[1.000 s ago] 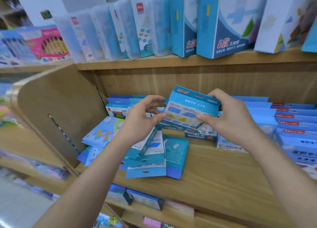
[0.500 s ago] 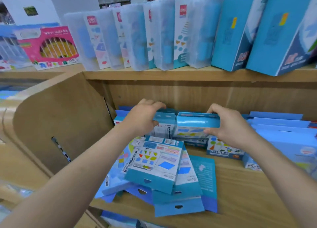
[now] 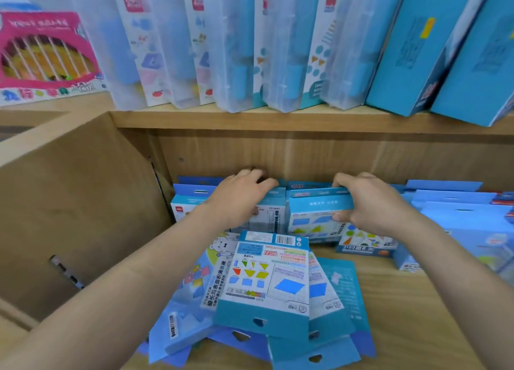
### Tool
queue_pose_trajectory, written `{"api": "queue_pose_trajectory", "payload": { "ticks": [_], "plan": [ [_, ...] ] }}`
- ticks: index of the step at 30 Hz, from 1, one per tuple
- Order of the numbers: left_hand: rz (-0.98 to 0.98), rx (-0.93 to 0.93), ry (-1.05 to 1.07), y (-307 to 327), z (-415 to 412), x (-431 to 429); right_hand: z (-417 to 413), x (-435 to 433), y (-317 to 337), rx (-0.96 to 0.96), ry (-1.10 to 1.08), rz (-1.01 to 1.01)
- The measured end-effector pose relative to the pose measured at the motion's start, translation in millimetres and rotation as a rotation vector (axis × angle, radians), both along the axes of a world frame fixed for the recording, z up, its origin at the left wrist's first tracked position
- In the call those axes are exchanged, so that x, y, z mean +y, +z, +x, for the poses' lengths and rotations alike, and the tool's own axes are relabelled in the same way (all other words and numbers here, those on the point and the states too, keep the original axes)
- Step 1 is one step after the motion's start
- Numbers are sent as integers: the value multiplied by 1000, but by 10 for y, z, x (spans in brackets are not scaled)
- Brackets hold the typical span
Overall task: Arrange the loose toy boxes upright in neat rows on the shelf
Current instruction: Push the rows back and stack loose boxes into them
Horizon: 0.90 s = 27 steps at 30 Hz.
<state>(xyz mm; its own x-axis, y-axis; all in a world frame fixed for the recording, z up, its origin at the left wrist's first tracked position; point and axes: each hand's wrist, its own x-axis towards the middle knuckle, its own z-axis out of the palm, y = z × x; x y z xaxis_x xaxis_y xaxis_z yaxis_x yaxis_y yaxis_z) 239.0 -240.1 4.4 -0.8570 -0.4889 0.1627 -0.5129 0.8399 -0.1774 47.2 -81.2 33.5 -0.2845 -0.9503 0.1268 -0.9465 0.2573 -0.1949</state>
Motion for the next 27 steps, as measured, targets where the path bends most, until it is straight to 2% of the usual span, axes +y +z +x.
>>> {"api": "queue_pose_trajectory", "payload": {
  "ticks": [5, 13, 19, 23, 27],
  "plan": [
    [23, 2, -32, -21, 0, -30, 24, -124, 23, 83, -47, 64],
    [139, 49, -89, -54, 26, -94, -30, -244, -176, 262, -90, 65],
    [216, 95, -106, -33, -28, -74, -60, -242, -346, 329, -76, 12],
    [132, 85, -193, -18, -226, 43, -121, -161, -329, 322, -87, -15],
    [29, 17, -190, -56, -412, 35, -188, -56, -293, 305, -59, -86]
  ]
}}
